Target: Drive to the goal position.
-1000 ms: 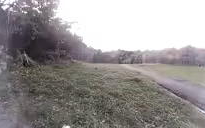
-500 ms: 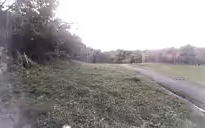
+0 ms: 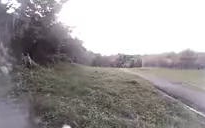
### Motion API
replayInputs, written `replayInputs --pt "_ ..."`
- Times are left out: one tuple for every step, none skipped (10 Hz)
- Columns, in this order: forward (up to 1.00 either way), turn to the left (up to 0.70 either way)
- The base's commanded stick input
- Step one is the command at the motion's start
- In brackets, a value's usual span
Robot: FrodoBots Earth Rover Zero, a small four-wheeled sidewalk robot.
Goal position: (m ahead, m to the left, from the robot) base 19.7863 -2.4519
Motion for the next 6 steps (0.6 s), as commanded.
replayInputs --pt "-0.70 0.00" --pt "-0.33 0.00" --pt "0.00 0.00" --pt "0.00 0.00" --pt "0.00 0.00" --pt "0.00 0.00"
